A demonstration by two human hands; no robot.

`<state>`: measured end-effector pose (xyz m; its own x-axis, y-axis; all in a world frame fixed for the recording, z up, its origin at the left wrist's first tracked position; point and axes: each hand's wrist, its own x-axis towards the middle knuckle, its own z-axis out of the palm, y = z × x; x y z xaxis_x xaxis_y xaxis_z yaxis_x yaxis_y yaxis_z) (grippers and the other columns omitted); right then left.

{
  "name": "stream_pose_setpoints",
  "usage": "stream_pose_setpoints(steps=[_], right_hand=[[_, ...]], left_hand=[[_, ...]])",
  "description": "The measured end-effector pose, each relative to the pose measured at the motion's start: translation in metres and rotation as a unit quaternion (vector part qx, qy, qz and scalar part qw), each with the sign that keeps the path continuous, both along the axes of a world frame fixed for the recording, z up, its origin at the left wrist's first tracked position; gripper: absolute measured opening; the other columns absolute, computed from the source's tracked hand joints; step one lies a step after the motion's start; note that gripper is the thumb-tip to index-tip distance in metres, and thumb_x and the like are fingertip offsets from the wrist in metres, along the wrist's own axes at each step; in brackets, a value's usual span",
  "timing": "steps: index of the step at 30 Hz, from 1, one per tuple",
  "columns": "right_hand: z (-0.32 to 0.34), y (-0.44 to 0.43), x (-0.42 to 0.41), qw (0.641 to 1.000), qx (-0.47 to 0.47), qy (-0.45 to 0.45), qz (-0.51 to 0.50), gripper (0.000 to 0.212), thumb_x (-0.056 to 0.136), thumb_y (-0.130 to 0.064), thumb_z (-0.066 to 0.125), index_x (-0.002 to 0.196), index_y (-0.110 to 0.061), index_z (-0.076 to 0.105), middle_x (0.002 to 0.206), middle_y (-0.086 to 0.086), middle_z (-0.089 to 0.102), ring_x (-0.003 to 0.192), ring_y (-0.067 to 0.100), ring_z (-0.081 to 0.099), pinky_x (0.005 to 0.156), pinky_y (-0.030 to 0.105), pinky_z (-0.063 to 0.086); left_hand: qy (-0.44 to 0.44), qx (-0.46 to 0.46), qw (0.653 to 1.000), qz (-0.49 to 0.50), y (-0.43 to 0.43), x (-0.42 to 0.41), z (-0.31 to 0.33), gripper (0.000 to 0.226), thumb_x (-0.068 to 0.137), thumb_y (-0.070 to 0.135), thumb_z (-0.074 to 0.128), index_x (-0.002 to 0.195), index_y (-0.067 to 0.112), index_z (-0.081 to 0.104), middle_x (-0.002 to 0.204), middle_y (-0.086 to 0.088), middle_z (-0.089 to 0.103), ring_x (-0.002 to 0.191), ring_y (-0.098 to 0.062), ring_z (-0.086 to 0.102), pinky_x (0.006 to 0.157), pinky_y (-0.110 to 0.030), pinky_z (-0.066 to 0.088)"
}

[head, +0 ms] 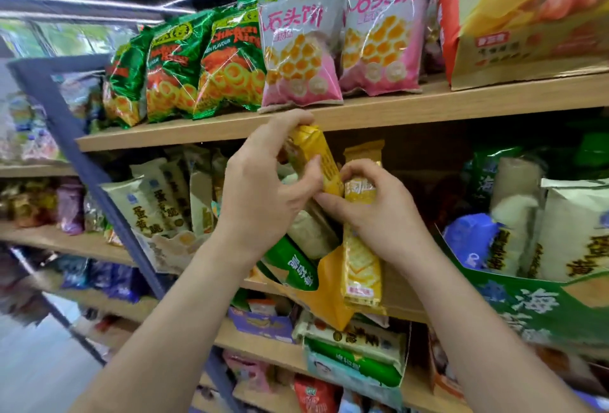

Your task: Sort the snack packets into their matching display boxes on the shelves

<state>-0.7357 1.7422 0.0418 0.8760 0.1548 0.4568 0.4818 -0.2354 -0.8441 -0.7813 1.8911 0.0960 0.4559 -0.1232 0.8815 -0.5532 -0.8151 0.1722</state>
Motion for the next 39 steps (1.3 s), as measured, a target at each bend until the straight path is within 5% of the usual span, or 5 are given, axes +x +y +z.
stream_pose_setpoints(steps=[9, 15, 22, 30, 39], right_hand=[[-0.022, -0.026, 0.001, 0.996, -0.011, 0.06, 0.069, 0.047, 0.101, -0.016, 0.044, 0.119, -0.059, 0.052, 0.133, -0.016, 0.052, 0.126, 0.004, 0.045, 0.11, 0.041, 0.038], [-0.018, -0.026, -0.021, 0.999, -0.023, 0.004, 0.03, 0.094, 0.093, -0.015, 0.066, 0.14, -0.07, 0.005, 0.101, -0.023, 0.067, 0.087, 0.002, 0.066, 0.081, 0.033, 0.055], [-0.008, -0.029, -0.044, 0.996, 0.022, -0.078, -0.039, 0.068, 0.083, -0.019, 0.076, 0.128, -0.058, 0.042, 0.11, -0.034, 0.061, 0.105, -0.012, 0.058, 0.085, 0.008, 0.045], [0.035, -0.005, -0.078, 0.956, 0.164, -0.239, -0.05, 0.048, 0.078, -0.005, 0.08, 0.1, -0.031, 0.046, 0.091, -0.015, 0.062, 0.083, 0.005, 0.065, 0.071, 0.016, 0.051], [0.03, -0.006, -0.069, 0.945, 0.182, -0.25, -0.109, 0.049, 0.08, -0.008, 0.079, 0.101, -0.03, 0.041, 0.092, -0.013, 0.058, 0.082, 0.006, 0.063, 0.072, 0.02, 0.052]], left_hand=[[0.209, 0.252, 0.935, 0.14, 0.007, 0.015, -0.011, 0.049, 0.097, 0.049, 0.041, 0.144, 0.033, 0.039, 0.1, 0.002, 0.058, 0.098, -0.022, 0.054, 0.085, -0.042, 0.046], [0.17, 0.336, 0.903, 0.208, 0.016, 0.013, -0.012, 0.059, 0.095, 0.057, 0.012, 0.149, 0.04, 0.025, 0.117, 0.004, 0.056, 0.11, -0.023, 0.044, 0.092, -0.048, 0.035], [0.255, 0.236, 0.932, 0.106, 0.061, -0.028, -0.01, 0.079, 0.072, 0.075, 0.043, 0.145, 0.047, 0.029, 0.142, 0.014, 0.039, 0.132, -0.014, 0.028, 0.106, -0.038, 0.036], [0.214, 0.302, 0.923, 0.108, 0.059, -0.003, -0.023, 0.065, 0.081, 0.061, 0.06, 0.139, 0.049, 0.033, 0.129, 0.012, 0.055, 0.114, -0.017, 0.051, 0.092, -0.044, 0.046], [0.125, -0.003, 0.987, -0.105, 0.057, 0.013, -0.036, 0.041, 0.073, 0.039, 0.079, 0.111, 0.03, 0.068, 0.105, 0.007, 0.06, 0.102, -0.014, 0.058, 0.085, -0.038, 0.05]])
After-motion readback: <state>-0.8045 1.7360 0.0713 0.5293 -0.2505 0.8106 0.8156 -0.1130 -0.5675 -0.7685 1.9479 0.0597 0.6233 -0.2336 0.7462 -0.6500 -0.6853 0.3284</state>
